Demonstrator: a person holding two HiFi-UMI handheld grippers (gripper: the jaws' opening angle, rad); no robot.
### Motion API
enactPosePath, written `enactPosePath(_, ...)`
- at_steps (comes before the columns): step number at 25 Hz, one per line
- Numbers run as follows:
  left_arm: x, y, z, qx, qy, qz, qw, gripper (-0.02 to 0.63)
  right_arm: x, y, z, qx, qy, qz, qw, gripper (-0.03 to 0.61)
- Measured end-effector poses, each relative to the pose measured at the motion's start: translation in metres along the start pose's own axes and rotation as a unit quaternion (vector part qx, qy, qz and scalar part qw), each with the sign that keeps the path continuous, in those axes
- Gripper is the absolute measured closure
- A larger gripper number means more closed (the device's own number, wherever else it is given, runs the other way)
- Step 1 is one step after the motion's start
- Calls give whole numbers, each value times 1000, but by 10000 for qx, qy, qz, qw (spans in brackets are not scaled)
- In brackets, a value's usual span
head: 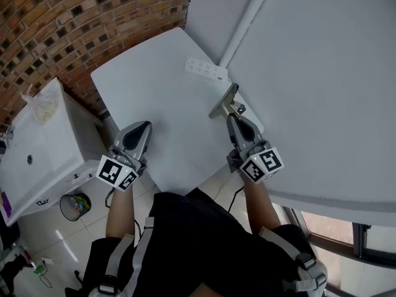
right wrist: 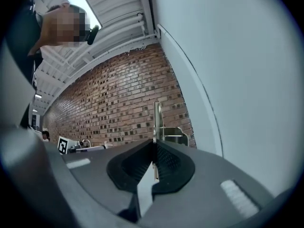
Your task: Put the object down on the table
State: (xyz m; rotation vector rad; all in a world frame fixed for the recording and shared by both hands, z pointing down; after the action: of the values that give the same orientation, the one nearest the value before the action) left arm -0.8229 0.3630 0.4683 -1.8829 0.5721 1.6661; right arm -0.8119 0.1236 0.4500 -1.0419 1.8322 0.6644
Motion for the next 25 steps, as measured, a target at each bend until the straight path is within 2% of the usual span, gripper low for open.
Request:
enactPosePath(3, 1, 4, -3, -10, -14, -36, 10000, 615, -14, 28, -5, 200, 226, 275, 9992, 577)
enactPosePath(6, 2, 6, -10, -119, 60, -13, 9999, 615, -33, 57, -16, 132, 590, 636, 9961, 577)
enactPosePath(9, -4, 3, -15, -140, 68, 46, 9999, 615, -58, 83, -30, 0, 1077, 994, 9892, 577)
enactPosePath(12, -15, 3, -10, 58, -54, 69, 9999, 615, -82, 107, -44, -11, 1598, 1328, 9782, 577)
enactPosePath(17, -20, -6, 3, 448, -98, 143, 9988, 615, -121, 135, -63, -153, 2669, 1639, 9496, 577)
enactPosePath(21, -24, -10, 2, 603, -191, 261, 9977, 616, -160, 155, -81, -381, 3225, 2023, 9239, 577)
enactPosePath(23, -28, -10, -2, 654, -309, 276, 9970, 617, -179, 162, -93, -532, 3557, 2176, 9073, 577)
enactPosePath(25, -33, -11, -8, 682, -414, 313, 9963, 615, -197, 168, -105, -699, 4001, 2241, 8859, 577)
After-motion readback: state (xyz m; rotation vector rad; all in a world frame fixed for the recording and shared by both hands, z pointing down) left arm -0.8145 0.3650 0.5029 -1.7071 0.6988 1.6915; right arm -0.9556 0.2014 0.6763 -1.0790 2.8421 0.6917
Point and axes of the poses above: the fingertips, and each gripper's own axes: y forward along the fingers, z to its left, x out of its top, the point moved 1 cm from there along -y, backward along the fingers, and after that the axes turned 14 degrees about y, right-handed, at the moved point
